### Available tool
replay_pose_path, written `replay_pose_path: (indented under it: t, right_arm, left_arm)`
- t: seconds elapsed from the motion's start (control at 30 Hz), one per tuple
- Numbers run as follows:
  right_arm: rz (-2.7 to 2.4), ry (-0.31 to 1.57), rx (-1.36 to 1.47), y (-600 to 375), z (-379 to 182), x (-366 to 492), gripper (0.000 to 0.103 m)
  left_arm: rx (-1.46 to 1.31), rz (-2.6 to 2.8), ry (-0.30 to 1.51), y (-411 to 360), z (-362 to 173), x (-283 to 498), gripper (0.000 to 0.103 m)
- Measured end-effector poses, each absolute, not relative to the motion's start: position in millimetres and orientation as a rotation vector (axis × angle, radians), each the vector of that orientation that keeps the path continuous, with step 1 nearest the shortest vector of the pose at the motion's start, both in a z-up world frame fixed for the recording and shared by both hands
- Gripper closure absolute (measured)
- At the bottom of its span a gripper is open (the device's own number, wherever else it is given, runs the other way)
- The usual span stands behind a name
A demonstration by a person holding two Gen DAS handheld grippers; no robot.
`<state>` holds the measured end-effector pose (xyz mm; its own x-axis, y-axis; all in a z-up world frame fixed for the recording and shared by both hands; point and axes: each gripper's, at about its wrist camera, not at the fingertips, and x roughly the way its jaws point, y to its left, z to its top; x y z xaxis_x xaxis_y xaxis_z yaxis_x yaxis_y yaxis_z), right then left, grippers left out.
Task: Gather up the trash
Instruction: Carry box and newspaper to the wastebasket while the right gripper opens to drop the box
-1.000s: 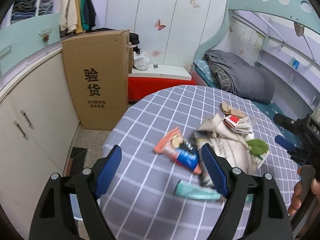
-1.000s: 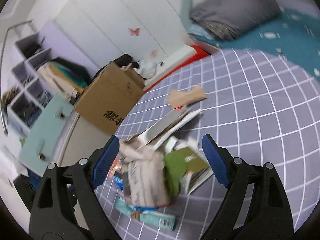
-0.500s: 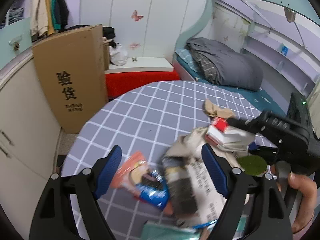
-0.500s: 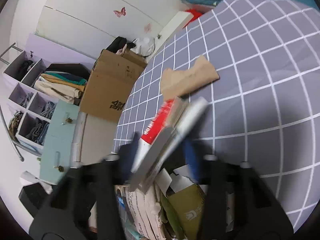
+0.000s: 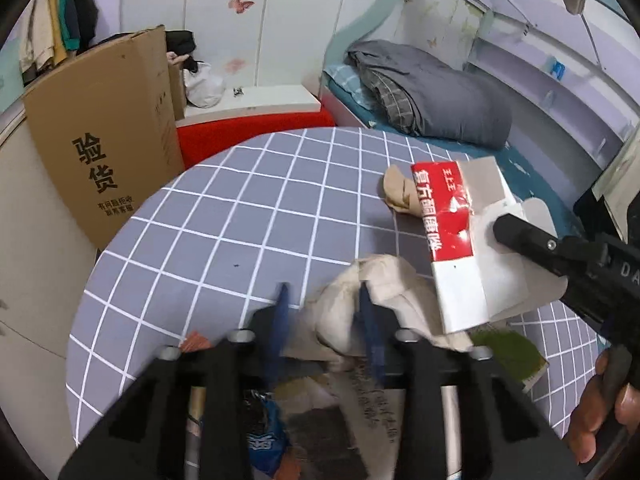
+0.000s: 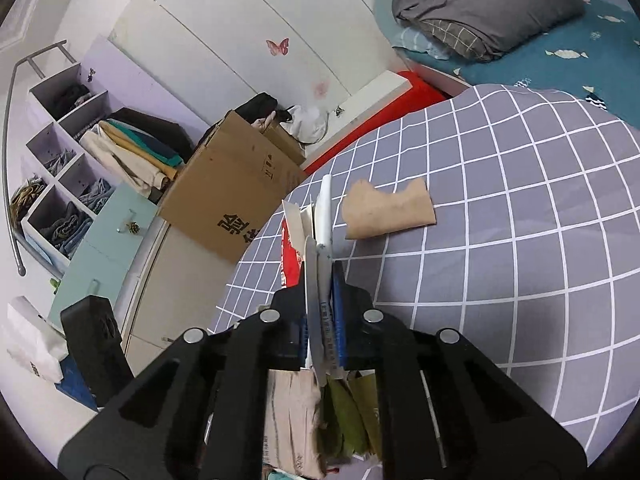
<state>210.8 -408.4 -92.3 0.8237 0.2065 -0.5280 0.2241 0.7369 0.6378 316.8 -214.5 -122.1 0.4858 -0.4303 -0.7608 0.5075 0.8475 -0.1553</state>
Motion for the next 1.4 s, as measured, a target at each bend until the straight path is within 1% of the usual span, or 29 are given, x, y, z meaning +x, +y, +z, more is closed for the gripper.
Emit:
replay_pose_path:
  t: [0.03, 0.07, 0.1, 0.2, 0.47, 0.63, 0.8, 0.97, 1.13, 1.4]
  right_arm:
    - [-0.009, 0.615, 0.748, -407, -91, 209, 0.093]
    - [-0.008, 0.610, 0.741, -405, -88, 207, 0.093]
    - [-0.007, 0.605, 0.735, -403, -85, 207, 0.093]
    - [0.004, 0.582, 0.715, -397, -72, 200, 0.093]
    - [0.064, 0.517, 0.675, -372, -28, 176, 0.093]
    - [0.110, 0.491, 0.624, -342, -1, 168, 0.093]
    - [0.160, 0.499, 0.573, -300, 10, 172, 0.093]
    - [0.230, 0.556, 0.522, -243, 2, 187, 0.093]
    - [0.304, 0.635, 0.467, -176, -18, 207, 0.093]
    - [0.430, 0.780, 0.352, -59, -66, 241, 0.093]
  left_arm:
    - [0.078, -0.574, 0.889, -212, -120, 315, 0.081]
    - [0.067, -0.579, 0.883, -209, -118, 314, 0.087]
    - [0.061, -0.580, 0.875, -207, -114, 312, 0.089]
    - [0.047, -0.582, 0.844, -200, -102, 303, 0.092]
    - [-0.036, -0.584, 0.741, -166, -57, 274, 0.093]
    - [-0.079, -0.513, 0.672, -124, -33, 257, 0.093]
    - [-0.121, -0.436, 0.615, -73, -19, 242, 0.093]
    - [-0.185, -0.337, 0.573, -5, -17, 228, 0.093]
    - [-0.232, -0.220, 0.562, 62, -29, 220, 0.093]
    - [-0.306, 0.001, 0.606, 180, -79, 209, 0.093]
